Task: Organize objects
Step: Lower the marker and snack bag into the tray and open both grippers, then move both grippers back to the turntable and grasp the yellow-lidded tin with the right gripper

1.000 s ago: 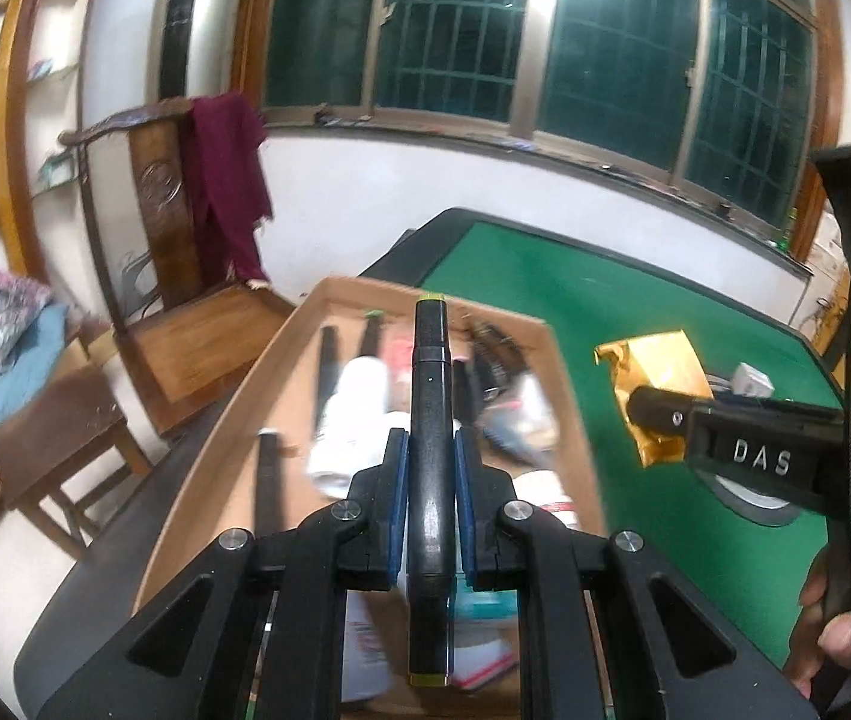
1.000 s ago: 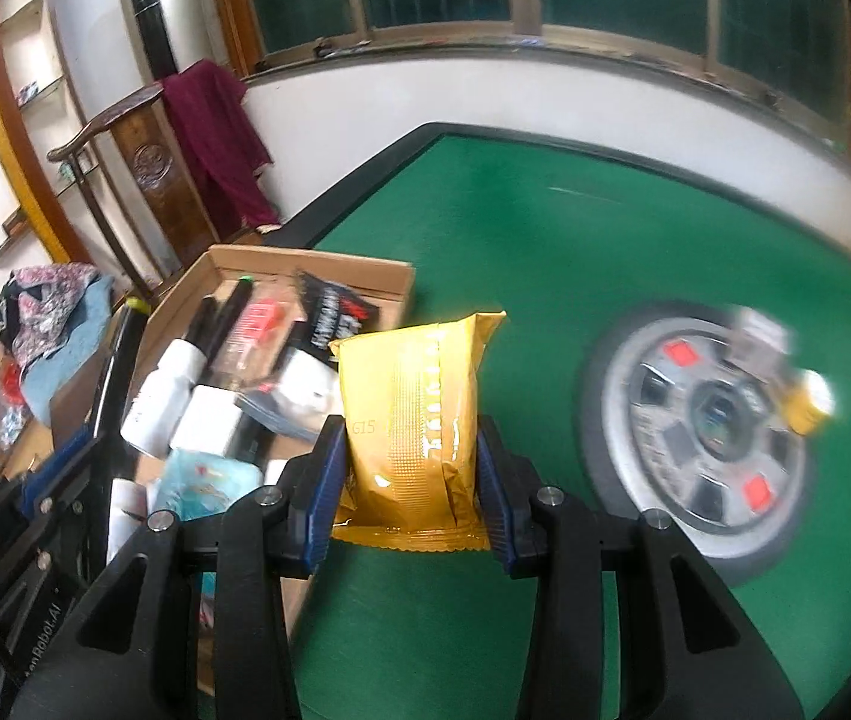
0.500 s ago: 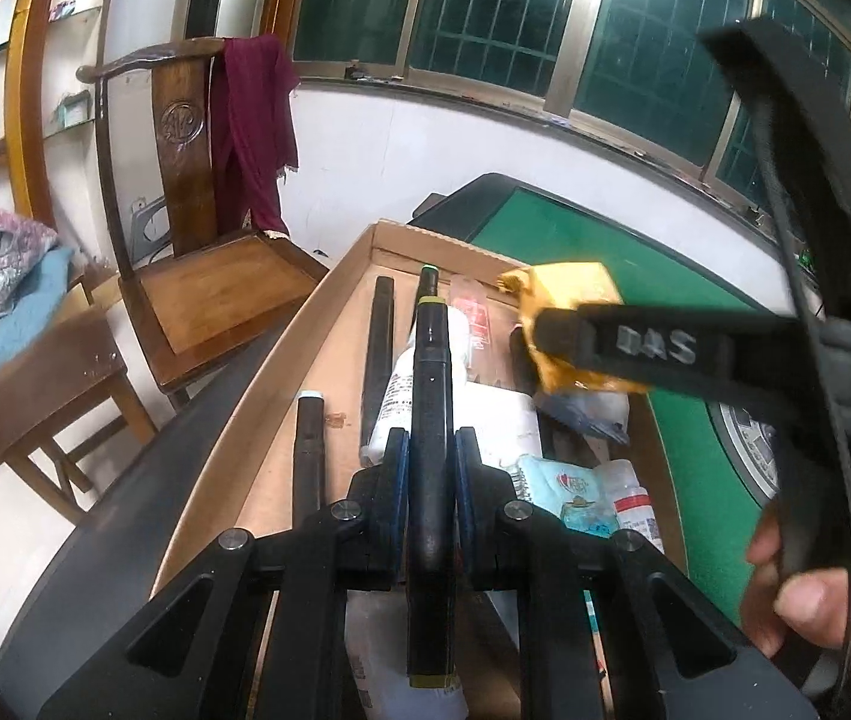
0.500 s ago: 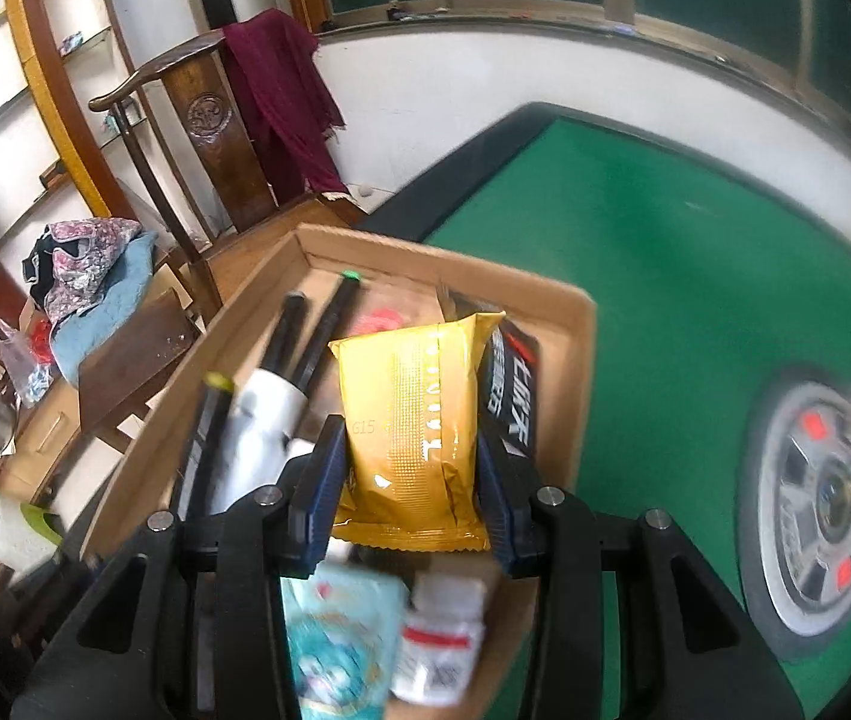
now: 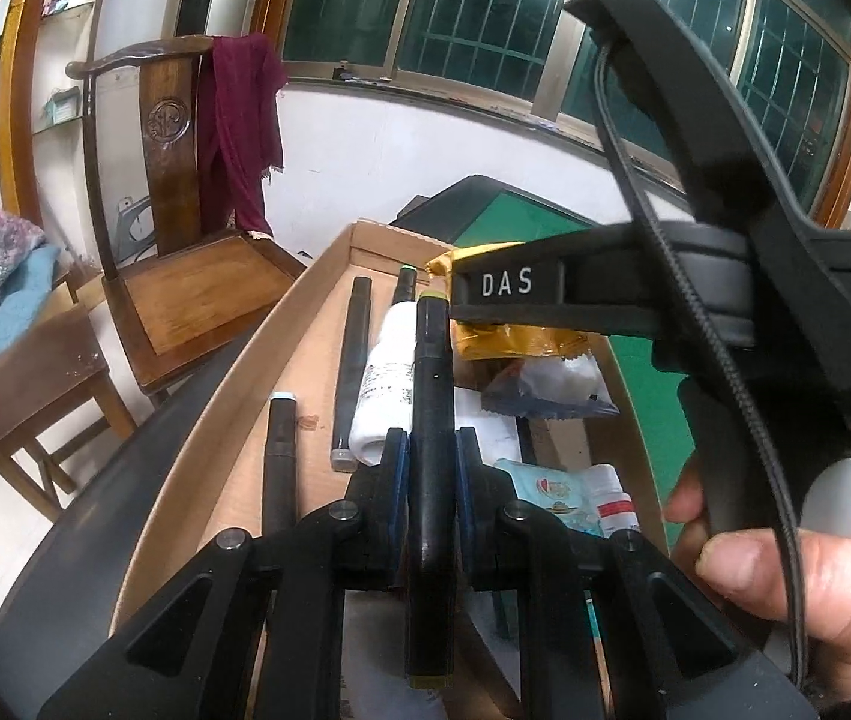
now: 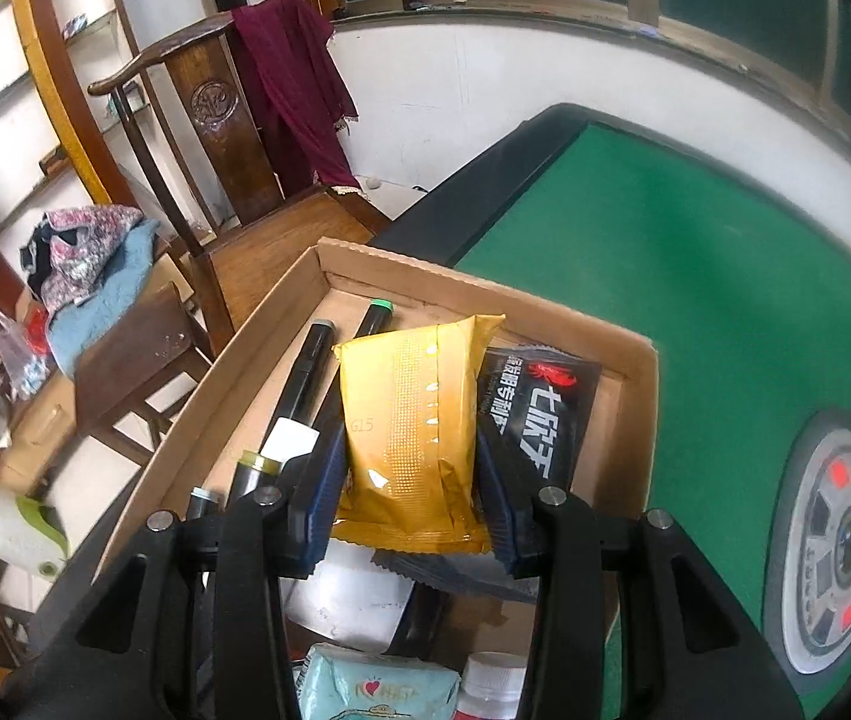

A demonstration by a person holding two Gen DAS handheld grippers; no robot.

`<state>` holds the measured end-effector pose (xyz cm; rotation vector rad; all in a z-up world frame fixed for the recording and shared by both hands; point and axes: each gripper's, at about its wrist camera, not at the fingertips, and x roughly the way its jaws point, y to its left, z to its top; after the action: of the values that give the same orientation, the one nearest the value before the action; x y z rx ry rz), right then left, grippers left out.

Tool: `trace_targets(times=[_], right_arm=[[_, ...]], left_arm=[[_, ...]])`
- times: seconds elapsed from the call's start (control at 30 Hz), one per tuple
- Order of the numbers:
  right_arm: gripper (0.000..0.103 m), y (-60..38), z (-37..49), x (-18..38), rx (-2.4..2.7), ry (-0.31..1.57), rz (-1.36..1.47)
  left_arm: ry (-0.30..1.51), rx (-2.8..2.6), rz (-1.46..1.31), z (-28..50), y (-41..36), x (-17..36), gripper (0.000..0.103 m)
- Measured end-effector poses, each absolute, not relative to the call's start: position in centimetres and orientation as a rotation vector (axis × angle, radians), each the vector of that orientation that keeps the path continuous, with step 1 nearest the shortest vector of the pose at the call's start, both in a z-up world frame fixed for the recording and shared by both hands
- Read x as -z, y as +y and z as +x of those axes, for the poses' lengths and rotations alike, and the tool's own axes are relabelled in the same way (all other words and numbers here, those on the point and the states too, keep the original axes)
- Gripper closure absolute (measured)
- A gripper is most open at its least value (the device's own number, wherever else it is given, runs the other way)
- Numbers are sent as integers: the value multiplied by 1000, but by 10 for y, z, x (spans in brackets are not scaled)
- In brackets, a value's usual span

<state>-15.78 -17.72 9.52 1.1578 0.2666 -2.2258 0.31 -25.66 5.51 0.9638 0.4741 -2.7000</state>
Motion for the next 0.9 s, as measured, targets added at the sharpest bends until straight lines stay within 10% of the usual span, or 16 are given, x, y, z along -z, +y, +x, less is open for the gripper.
trace_targets(times=[0.23,0.4,0.9], right_arm=[[49,-169,-154,-105,2193,217,1165],[49,-150,-150,-116,2181,138,1157],[49,2,-138,-121,2260,-170,1160]], left_arm=[[505,2713,919,7,-256,-60,87],[482,2731,886,11,-248,-67,63],[387,2881,912,13,-170,-108,52]])
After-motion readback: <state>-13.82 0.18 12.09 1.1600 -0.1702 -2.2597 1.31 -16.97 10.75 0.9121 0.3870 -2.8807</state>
